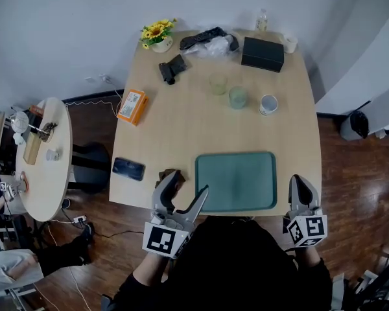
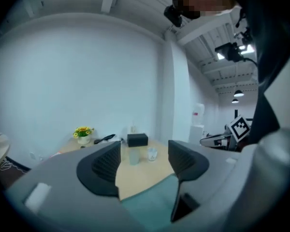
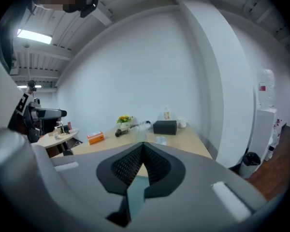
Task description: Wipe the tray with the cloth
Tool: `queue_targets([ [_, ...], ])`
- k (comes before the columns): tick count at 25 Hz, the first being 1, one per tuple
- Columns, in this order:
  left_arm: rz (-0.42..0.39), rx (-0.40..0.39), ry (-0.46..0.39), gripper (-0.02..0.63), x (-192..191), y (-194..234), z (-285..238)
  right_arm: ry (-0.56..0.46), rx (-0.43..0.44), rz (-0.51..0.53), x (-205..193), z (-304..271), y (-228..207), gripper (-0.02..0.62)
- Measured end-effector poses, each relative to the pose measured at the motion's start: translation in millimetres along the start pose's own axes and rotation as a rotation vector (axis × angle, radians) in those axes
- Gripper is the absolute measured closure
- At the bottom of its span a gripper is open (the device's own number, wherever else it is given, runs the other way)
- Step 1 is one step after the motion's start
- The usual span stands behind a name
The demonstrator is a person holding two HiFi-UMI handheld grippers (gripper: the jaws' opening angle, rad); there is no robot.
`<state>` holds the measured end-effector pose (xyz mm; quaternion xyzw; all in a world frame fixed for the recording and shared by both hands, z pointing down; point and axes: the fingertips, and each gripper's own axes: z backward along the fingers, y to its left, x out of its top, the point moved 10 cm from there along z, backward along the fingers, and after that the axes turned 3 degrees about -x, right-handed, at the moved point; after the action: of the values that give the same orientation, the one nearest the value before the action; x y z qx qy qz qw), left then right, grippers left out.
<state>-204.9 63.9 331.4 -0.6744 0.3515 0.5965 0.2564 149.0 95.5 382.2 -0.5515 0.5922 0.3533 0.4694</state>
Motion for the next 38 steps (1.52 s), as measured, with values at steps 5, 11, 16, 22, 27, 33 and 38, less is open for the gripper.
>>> queue_targets([
  [5,-0.002,-0.083,-0.13,0.373,33.1,-30.8,-22.2,-0.187,0.099,0.055,62.0,11.0,28.4,0.594],
  [11,-0.017,-0.146,-0.145,0.535,36.9,-50.2,-25.0,-0.338,0.206,0.128,96.4,21.0,53.6,0.594],
  [16,-0.005,-0.154,-0.136,0.549,34.7,-52.0,-24.8,-0.344,0.251,0.125,93.4,22.8,61.2,0.594],
  [22,-0.002,-0.136,-0.142,0.549,34.3,-52.5,-23.2,-0.362,0.244,0.127,96.5,21.1,60.2,0.594],
  [27,-0.003,-0.135,-0.133,0.549,33.8,-52.2,-22.2,-0.373,0.266,0.138,96.7,21.6,64.9,0.594],
  [33,0.0,-0.137,-0.126,0.548,33.1,-52.5,-24.0,-0.309,0.266,0.104,89.8,22.3,65.0,0.594],
  [38,0.001,-0.137,-0.124,0.549,31.8,-51.6,-25.4,-0.302,0.266,0.107,88.0,20.4,64.8,0.594],
])
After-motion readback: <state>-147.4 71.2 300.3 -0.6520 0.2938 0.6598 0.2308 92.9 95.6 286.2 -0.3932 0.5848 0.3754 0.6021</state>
